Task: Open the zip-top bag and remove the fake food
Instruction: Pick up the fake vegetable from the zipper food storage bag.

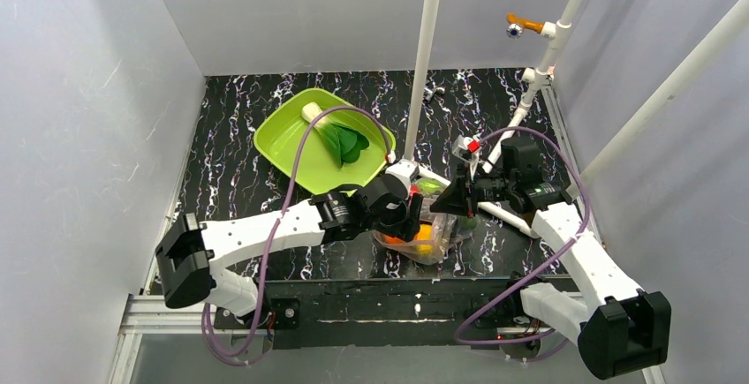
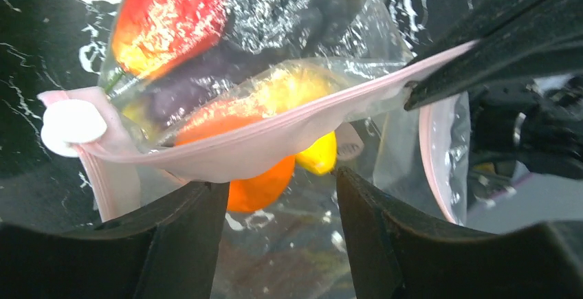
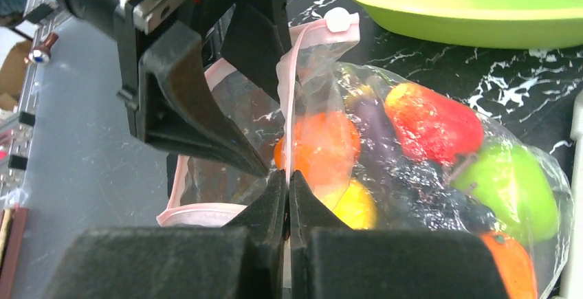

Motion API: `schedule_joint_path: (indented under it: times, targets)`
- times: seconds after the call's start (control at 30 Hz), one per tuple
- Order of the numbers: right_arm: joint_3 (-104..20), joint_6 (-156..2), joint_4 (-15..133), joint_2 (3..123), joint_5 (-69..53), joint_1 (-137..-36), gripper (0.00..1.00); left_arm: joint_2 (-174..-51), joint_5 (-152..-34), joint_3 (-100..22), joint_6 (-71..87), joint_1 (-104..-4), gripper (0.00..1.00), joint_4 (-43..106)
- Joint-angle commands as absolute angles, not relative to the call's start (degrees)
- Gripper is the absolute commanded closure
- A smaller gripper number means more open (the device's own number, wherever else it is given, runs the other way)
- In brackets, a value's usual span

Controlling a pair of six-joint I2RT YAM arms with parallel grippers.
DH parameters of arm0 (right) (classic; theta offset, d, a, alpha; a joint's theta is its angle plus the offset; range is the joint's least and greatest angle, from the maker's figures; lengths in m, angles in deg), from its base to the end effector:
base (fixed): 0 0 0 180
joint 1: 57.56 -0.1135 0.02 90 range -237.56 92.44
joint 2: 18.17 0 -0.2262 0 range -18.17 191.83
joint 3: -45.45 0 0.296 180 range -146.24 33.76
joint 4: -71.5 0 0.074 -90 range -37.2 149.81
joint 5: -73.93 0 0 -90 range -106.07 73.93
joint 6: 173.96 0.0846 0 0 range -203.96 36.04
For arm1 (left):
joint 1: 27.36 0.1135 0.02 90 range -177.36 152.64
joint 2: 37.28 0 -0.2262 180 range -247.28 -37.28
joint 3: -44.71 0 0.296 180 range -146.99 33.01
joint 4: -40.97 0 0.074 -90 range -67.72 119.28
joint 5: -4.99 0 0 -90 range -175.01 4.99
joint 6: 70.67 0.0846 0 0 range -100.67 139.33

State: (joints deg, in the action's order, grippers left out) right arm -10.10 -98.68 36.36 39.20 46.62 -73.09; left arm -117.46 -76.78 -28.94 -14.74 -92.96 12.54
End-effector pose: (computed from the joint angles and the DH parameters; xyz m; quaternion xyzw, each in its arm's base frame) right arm 0.2535 0.1485 0.2268 -0.4236 0.6771 0.4681 0.3780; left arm 0.1782 -0.3636 0.2123 0.2084 0.8603 -0.3111 0.3459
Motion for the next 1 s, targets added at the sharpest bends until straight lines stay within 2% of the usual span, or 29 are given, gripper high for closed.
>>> schedule_joint_path:
  times: [0.0,0.3,0.6,0.97]
  targets:
    - [-9.09,-88.74,46.86,40.78,38.92,-74.90,0.99,-119.18,-66.90,-28.35,-13.58,-93.10,0.42,16.25]
    - [-14.29,-77.68,53.67,48.81,28.96,-77.08,0.99,-120.34,-58.87,-22.89,-14.58,-92.73,0.36,21.07]
    - [-13.26,-76.65,54.80,49.80,28.58,-77.16,0.99,-123.52,-61.66,-22.63,-19.95,-92.49,0.38,19.66]
    - [-13.00,-77.32,54.49,51.35,29.68,-77.16,0.99,-130.16,-57.38,-24.87,-25.76,-92.36,0.42,14.56]
